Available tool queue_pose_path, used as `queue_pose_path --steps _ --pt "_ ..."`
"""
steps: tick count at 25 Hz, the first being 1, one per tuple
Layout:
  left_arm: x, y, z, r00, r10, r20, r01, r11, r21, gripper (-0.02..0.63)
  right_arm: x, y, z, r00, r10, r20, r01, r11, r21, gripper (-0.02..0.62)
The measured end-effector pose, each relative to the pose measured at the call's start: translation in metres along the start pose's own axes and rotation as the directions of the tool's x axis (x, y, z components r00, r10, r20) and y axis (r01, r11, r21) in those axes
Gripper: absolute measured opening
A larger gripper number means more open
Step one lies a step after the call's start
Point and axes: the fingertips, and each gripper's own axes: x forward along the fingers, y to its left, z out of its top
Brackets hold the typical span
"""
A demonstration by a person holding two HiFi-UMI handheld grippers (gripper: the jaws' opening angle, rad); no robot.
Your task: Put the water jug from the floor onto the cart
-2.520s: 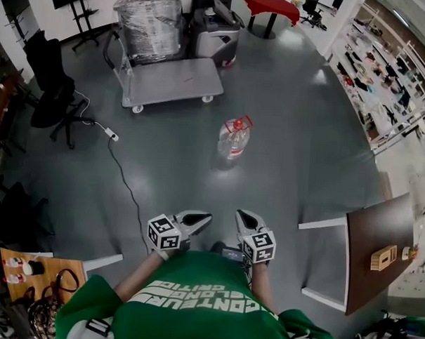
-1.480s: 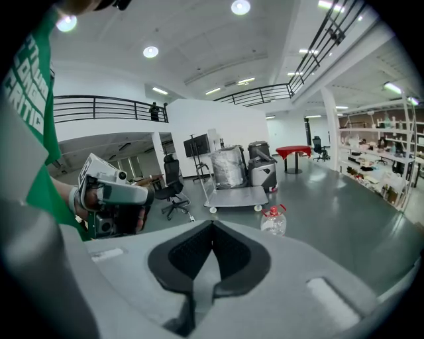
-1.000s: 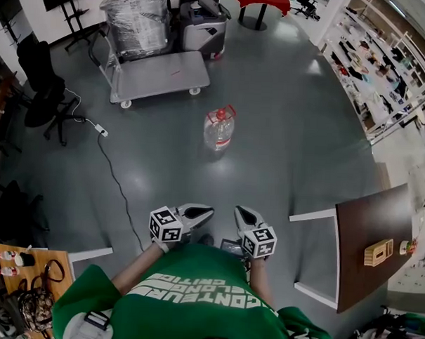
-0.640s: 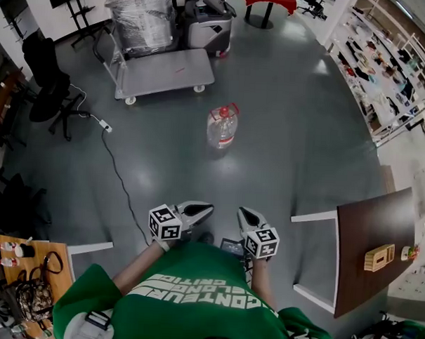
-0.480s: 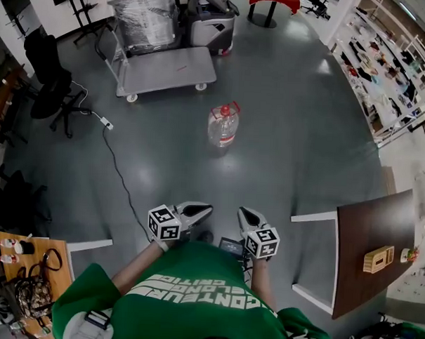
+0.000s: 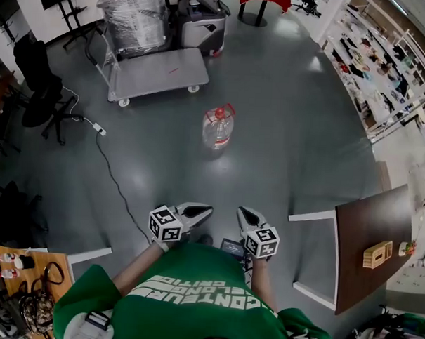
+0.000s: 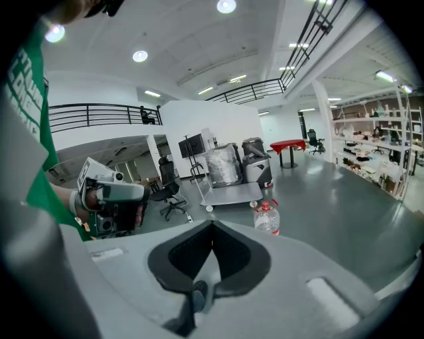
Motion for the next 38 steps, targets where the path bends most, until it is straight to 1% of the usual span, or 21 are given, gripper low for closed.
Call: queue_pose_path --steps 3,7,13,17,22,29,33,38 --pt "-0.011 0.015 0.008 1.000 -0.006 0.002 0.006 1.000 -0.006 0.009 0.014 0.008 0.003 1.000 -0.011 -0.019 0.011 1.000 -0.005 -0.008" --pt "-0.032 0.045 0.022 1.000 -0.001 -0.010 0.001 1.000 -0.012 0.009 0.042 0.026 0.021 1.000 -0.010 -0.022 0.010 1.000 -0.009 -0.008" --pt "-0.063 0.085 0.048 1.000 -0.023 -0.011 0.023 1.000 -0.007 0.009 0.096 0.059 0.046 0.999 0.017 -0.051 -0.019 0.999 -0.050 -0.007" --pt "-0.087 0.109 0.063 1.000 -0.029 0.011 0.029 1.000 -0.010 0.009 0.133 0.083 0.061 0.997 0.040 -0.069 -0.046 0.995 -0.085 -0.007" --pt "-0.123 0.144 0.080 1.000 -0.012 0.028 0.012 1.000 -0.021 0.009 0.173 0.109 0.082 0.995 0.055 -0.085 -0.066 0.990 -0.123 -0.007" --pt "-0.168 0.184 0.100 0.998 0.023 0.059 -0.022 0.999 -0.024 0.009 0.215 0.138 0.096 0.991 0.066 -0.116 -0.083 0.985 -0.149 -0.007" --pt "-0.193 0.200 0.106 0.997 0.033 0.072 -0.031 0.999 -0.036 0.009 0.236 0.159 0.101 0.989 0.077 -0.127 -0.096 0.983 -0.156 -0.007" --pt "-0.209 0.217 0.108 0.998 0.038 0.057 -0.036 0.998 -0.045 0.009 0.260 0.180 0.109 0.985 0.098 -0.141 -0.124 0.975 -0.183 -0.007"
